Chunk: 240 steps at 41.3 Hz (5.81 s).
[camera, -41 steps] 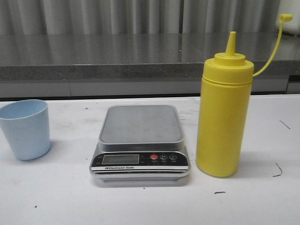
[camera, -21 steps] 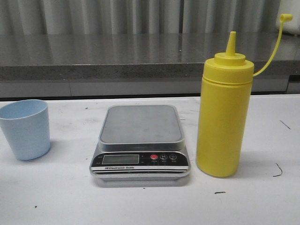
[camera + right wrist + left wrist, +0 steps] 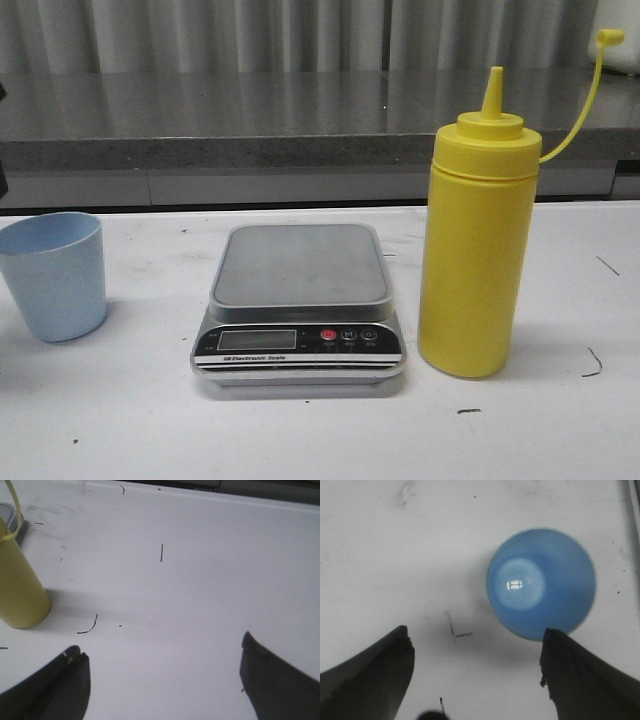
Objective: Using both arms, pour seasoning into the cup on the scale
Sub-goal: 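Grasp the light-blue cup with the left gripper and lift it over the scale, then lower the cup onto the scale and open the left gripper, then raise the left gripper away from the cup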
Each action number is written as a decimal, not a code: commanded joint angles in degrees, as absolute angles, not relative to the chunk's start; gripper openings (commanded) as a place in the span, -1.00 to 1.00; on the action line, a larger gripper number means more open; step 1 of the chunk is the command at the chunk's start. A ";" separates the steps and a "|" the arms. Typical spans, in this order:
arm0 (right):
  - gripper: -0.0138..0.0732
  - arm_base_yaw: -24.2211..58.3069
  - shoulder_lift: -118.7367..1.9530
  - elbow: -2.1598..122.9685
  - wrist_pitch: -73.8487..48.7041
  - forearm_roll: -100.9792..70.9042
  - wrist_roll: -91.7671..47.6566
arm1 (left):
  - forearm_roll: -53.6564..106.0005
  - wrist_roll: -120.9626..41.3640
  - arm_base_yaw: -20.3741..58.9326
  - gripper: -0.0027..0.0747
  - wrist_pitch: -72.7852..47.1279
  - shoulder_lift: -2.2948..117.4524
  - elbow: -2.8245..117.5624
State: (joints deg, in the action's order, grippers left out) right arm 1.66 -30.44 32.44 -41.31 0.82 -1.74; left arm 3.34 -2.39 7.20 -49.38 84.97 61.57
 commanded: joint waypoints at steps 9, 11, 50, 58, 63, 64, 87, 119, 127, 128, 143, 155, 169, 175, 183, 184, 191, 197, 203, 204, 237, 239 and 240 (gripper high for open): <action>0.76 1.40 -30.95 33.97 -37.55 1.09 -2.18 | 3.66 -2.48 7.63 0.40 -46.79 91.80 67.46; 0.76 1.40 -30.95 33.97 -37.55 1.09 -2.18 | 3.93 -2.48 7.63 0.40 -46.56 92.94 68.07; 0.76 1.40 -30.95 33.97 -37.55 1.09 -2.18 | 7.93 -2.48 7.63 -0.98 -45.47 97.90 69.84; 0.76 1.40 -30.95 33.97 -37.55 1.09 -2.18 | 7.93 -2.78 7.98 -0.98 -47.89 97.11 72.29; 0.76 1.40 -30.95 33.97 -37.55 1.09 -2.18 | 7.93 -4.00 9.88 -0.98 -53.17 95.82 78.48; 0.76 1.40 -30.95 33.97 -37.55 1.09 -2.18 | 7.93 -4.00 10.37 -0.98 -53.83 95.70 79.95; 0.76 1.40 -30.95 33.97 -37.55 1.09 -2.18 | 7.34 -4.04 26.52 -0.98 -63.35 105.68 106.28; 0.76 1.40 -30.95 33.97 -37.55 1.09 -2.18 | 6.24 -4.04 30.06 -0.98 -62.25 113.45 108.65; 0.76 1.40 -30.95 33.97 -37.55 1.09 -2.18 | 6.24 -3.93 30.10 -0.98 -62.15 114.28 108.65; 0.76 1.40 -30.95 33.97 -37.55 1.09 -2.18 | 6.35 -3.93 30.10 -0.98 -62.15 114.61 108.65; 0.76 1.40 -30.95 33.97 -37.55 1.09 -2.18 | 6.60 -3.93 30.31 -0.90 -63.53 114.90 108.65; 0.76 1.40 -30.95 33.97 -37.55 1.09 -2.18 | 7.03 -3.93 30.31 -0.13 -63.10 114.90 108.65; 0.76 1.40 -30.95 33.97 -37.55 1.09 -2.18 | 6.94 -3.93 30.31 -0.11 -64.23 108.36 108.65; 0.76 1.40 -30.95 33.97 -37.55 1.09 -2.18 | 6.94 -3.57 30.31 -0.11 -63.51 101.66 106.55; 0.76 1.40 -30.95 33.97 -37.55 1.09 -2.18 | 6.67 -3.57 30.31 -0.11 -59.41 90.32 97.37; 0.76 1.40 -30.95 33.97 -37.55 1.09 -2.18 | 6.59 -3.57 30.31 -0.11 -58.59 88.37 95.55; 0.76 1.40 -30.95 33.97 -37.55 1.09 -2.18 | 6.16 -3.57 30.31 -0.11 -53.88 77.17 85.18; 0.76 1.40 -30.95 33.97 -37.55 1.09 -2.18 | 6.16 -2.81 30.31 -0.11 -51.63 66.99 76.42; 0.76 1.40 -30.95 33.97 -37.55 1.09 -2.18 | 6.16 -2.05 30.31 -0.11 -49.46 57.14 69.11; 0.76 1.40 -30.95 33.97 -37.55 1.09 -2.18 | 6.16 -2.05 30.31 -0.11 -49.32 55.68 68.12; 0.76 1.40 -30.95 33.97 -37.55 1.09 -2.18 | 6.01 -2.05 30.31 -0.11 -47.73 18.20 44.09; 0.76 1.40 -30.95 33.97 -37.55 1.09 -2.18 | 6.01 -2.05 30.31 -0.11 -47.73 18.20 43.97; 0.76 1.40 -30.95 33.97 -37.55 1.09 -2.18 | 6.01 -2.05 30.31 -0.11 -47.73 18.20 43.97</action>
